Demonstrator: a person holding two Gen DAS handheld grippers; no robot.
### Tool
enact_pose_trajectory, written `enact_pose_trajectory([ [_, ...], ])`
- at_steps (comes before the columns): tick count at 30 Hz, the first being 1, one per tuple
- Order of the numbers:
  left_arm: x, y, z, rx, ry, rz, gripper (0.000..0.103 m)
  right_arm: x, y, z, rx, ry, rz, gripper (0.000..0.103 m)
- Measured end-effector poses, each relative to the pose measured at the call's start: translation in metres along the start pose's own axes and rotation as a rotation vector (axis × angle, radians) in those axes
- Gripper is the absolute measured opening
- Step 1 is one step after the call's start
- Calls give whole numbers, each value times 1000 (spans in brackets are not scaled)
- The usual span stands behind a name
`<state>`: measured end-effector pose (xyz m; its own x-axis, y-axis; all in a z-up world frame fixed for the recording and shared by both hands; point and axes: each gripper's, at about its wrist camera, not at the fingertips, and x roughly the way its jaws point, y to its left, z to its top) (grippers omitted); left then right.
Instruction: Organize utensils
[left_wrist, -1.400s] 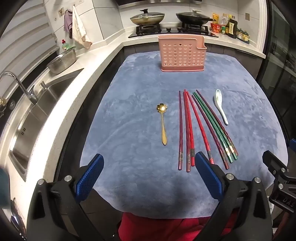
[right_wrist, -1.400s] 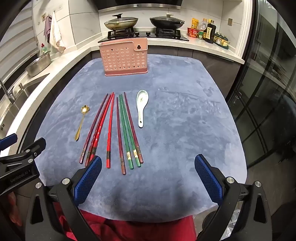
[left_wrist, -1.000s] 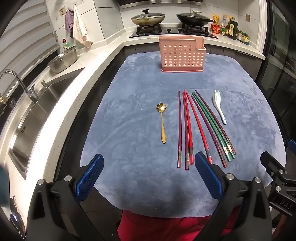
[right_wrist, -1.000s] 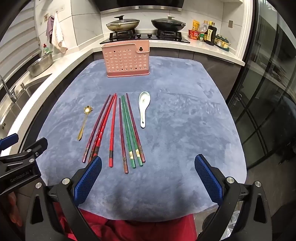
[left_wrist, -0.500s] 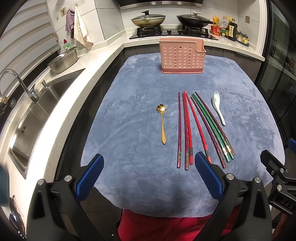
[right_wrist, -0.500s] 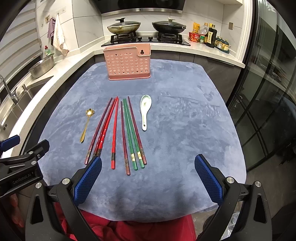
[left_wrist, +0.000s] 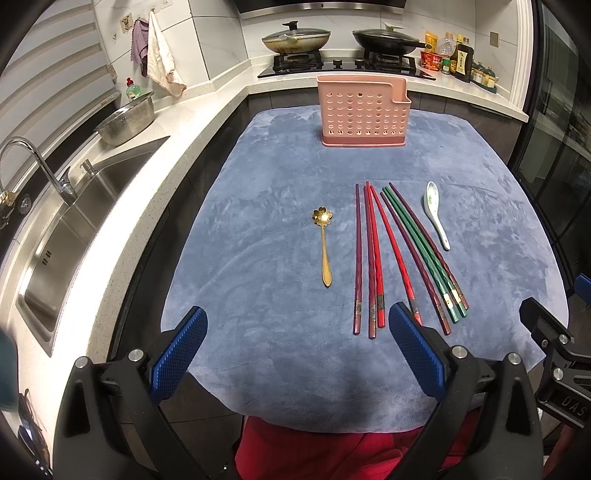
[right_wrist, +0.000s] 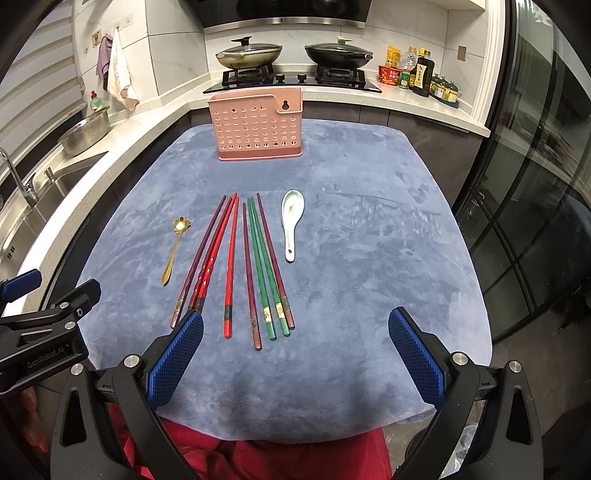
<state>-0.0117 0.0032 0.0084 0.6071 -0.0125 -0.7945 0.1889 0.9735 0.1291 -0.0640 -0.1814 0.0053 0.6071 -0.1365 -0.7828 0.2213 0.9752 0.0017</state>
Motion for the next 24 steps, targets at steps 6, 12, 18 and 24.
enact_pose_trajectory([
  [6, 1, 0, 1, -3, -1, -1, 94, -1, 1, 0, -1, 0, 0, 96],
  [12, -2, -1, 0, 0, -3, -3, 94, 0, 2, 1, -4, -1, 0, 96],
  [18, 0, -1, 0, -3, -1, -1, 94, -1, 2, 1, -3, -1, 0, 96],
  [24, 1, -1, 1, -3, -1, 0, 94, 0, 3, 1, -4, 0, 1, 96],
])
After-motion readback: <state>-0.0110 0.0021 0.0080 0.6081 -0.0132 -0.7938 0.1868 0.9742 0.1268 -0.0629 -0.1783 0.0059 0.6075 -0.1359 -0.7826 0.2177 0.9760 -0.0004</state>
